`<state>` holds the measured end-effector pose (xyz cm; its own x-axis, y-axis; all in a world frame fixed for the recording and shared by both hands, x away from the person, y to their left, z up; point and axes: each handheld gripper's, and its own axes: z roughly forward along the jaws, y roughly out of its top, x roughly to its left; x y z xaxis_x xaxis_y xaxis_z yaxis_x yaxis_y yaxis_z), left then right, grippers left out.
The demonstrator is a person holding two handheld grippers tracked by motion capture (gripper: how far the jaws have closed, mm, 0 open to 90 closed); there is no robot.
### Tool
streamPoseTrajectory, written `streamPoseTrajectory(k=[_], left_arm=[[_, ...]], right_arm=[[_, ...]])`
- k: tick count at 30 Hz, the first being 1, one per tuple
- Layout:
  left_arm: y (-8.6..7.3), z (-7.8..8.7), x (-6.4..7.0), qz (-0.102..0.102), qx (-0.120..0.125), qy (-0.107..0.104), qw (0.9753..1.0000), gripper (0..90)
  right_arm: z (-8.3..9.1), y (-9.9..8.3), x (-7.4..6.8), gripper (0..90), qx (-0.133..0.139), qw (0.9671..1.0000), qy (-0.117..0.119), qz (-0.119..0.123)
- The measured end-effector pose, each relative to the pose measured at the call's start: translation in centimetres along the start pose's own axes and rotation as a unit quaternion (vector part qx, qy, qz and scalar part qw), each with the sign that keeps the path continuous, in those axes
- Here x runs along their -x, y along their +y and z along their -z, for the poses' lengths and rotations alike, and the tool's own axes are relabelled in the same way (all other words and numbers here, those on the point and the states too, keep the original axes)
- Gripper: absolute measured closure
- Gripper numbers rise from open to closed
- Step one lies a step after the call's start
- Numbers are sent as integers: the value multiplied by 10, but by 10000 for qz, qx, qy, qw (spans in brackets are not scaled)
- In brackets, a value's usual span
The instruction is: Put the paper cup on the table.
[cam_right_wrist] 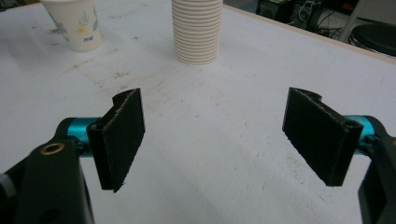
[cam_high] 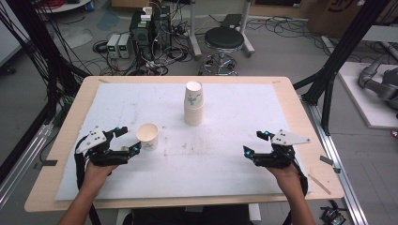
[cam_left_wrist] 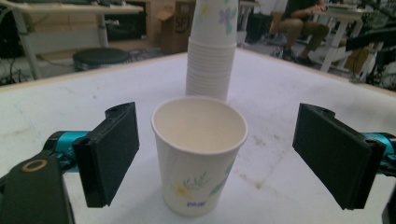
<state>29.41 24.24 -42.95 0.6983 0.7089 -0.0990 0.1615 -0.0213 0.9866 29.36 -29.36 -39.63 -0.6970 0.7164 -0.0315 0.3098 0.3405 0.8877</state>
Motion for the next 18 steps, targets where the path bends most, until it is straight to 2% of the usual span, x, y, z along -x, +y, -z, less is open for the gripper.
streamPoseTrajectory(k=[3, 7, 18], left_arm=[[2, 3, 2, -55, 162, 26, 9998, 146], [3, 4, 2, -67, 241, 39, 9997, 147], [1, 8, 5, -134, 234, -18, 9996, 153]], right_arm=[[2, -2, -2, 214, -4, 10000, -40, 49], [2, -2, -3, 214, 0, 9999, -48, 89], [4, 0, -8, 214, 5, 9999, -83, 149]])
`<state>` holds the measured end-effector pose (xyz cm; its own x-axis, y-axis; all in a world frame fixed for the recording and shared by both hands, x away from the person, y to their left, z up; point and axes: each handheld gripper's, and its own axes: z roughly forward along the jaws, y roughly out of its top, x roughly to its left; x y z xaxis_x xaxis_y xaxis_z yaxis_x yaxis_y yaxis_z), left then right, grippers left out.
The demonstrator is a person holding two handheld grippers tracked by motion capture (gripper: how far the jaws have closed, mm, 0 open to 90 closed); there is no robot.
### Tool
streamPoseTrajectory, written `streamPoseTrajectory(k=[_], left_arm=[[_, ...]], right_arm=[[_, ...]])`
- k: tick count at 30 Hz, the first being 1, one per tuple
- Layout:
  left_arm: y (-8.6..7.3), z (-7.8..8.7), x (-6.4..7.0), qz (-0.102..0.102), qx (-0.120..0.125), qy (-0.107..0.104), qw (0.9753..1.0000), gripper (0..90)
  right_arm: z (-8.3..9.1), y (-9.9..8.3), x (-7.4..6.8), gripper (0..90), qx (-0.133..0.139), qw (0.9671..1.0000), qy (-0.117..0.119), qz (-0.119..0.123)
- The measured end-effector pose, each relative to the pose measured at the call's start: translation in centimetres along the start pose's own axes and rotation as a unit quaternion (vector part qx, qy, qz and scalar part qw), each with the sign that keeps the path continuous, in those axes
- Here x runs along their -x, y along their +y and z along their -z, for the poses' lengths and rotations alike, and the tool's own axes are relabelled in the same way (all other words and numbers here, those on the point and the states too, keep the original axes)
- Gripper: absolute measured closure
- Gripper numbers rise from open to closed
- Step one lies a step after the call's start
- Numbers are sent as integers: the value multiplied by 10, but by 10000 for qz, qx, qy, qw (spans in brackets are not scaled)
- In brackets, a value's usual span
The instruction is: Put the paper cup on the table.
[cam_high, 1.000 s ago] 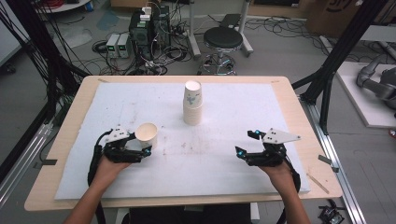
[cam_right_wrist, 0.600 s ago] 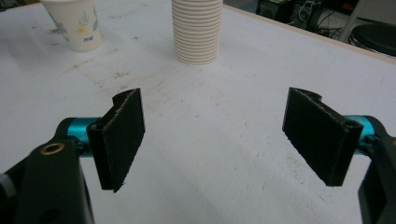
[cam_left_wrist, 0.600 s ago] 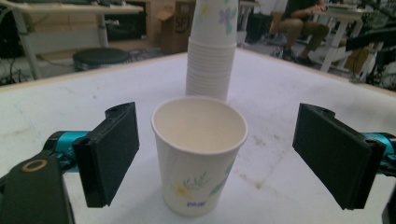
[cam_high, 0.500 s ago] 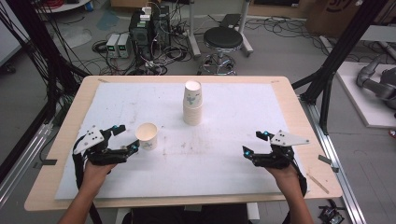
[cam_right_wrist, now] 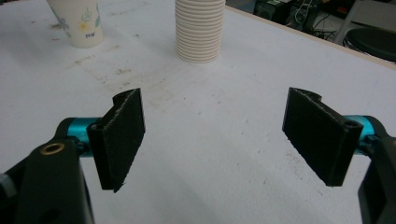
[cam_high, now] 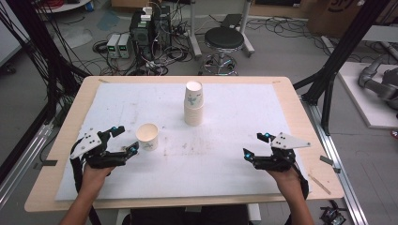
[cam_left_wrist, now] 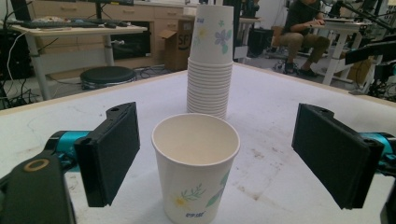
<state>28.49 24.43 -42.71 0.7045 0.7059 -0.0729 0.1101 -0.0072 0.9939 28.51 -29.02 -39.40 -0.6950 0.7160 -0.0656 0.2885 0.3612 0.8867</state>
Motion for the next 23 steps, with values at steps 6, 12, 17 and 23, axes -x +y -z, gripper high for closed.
streamPoseTrajectory(k=[6, 12, 17, 23], left_arm=[[-1, -1, 0, 8, -31, -11, 10000, 155], [-1, -1, -1, -43, -65, 33, 10000, 159], [-2, -1, -2, -45, -60, 46, 10000, 159], [-2, -1, -3, -33, -71, 71, 9999, 159]], right_arm=[[-1, 3, -2, 214, 47, 10000, 41, 20], [-1, 2, -1, 214, 37, 10000, 33, 9], [-1, 2, 0, 214, 61, 10000, 48, -11], [-1, 2, 1, 214, 103, 9999, 72, -2]])
